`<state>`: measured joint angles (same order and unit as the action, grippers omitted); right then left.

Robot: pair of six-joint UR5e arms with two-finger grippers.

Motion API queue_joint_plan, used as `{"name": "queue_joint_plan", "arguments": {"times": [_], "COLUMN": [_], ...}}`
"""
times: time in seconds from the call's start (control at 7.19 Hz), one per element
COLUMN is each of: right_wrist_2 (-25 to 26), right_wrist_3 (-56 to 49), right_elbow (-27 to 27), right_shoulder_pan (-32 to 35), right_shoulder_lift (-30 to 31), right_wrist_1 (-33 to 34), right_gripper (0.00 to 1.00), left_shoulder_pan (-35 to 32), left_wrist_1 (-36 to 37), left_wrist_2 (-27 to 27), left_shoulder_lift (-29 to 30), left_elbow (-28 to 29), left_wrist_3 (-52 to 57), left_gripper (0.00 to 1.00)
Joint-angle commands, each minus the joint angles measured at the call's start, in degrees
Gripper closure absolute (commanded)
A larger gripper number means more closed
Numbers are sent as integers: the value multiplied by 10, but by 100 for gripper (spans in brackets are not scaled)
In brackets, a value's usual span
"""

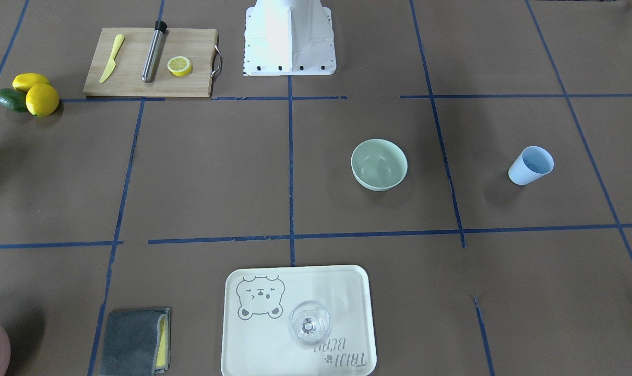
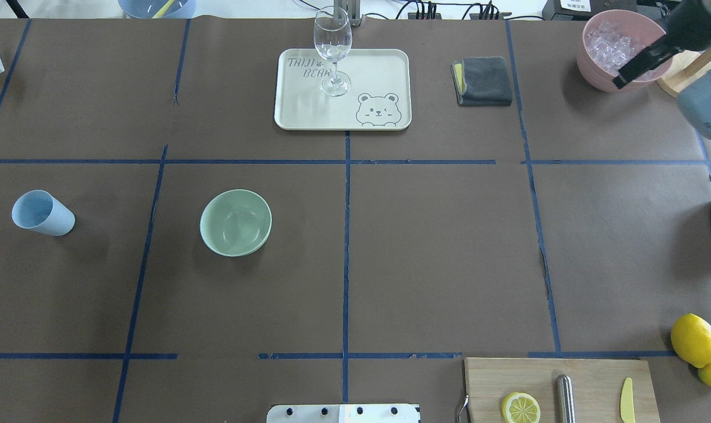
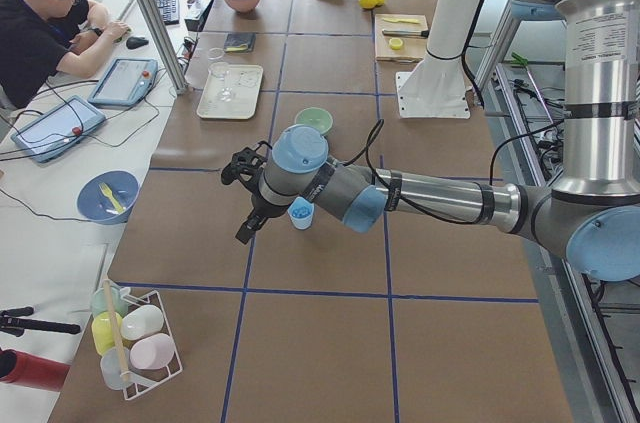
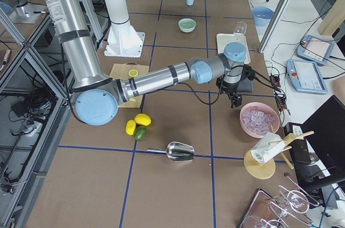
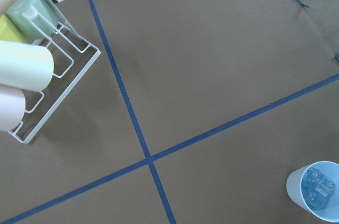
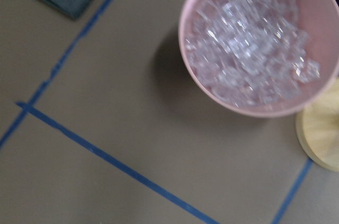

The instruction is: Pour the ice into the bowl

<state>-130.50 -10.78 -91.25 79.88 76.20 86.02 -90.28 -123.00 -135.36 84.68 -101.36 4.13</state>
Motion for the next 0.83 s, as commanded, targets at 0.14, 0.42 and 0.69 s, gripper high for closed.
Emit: {"name": "queue_joint_plan", "arguments": {"times": [0.14,0.42,0.69], "right_wrist_2": [-40,-37,-43], "right_wrist_3": [-53,-33,-10], "right_elbow": [-9,-45,-59], "right_shoulder_pan": [69,70,70], "right_shoulder_lift": [125,168,174], "right_wrist_1": [-9,-9,-9], "right_gripper": [0,0,0], "left_shoulder_pan": [5,83,194], "left_wrist_1": [-178,-292,-397], "left_wrist_2": [-3,50,215], "left_shoulder_lift": [2,-13,-65], "left_elbow": [27,23,22], "left_wrist_3": [-119,-273,-397], "left_gripper": [0,0,0]}}
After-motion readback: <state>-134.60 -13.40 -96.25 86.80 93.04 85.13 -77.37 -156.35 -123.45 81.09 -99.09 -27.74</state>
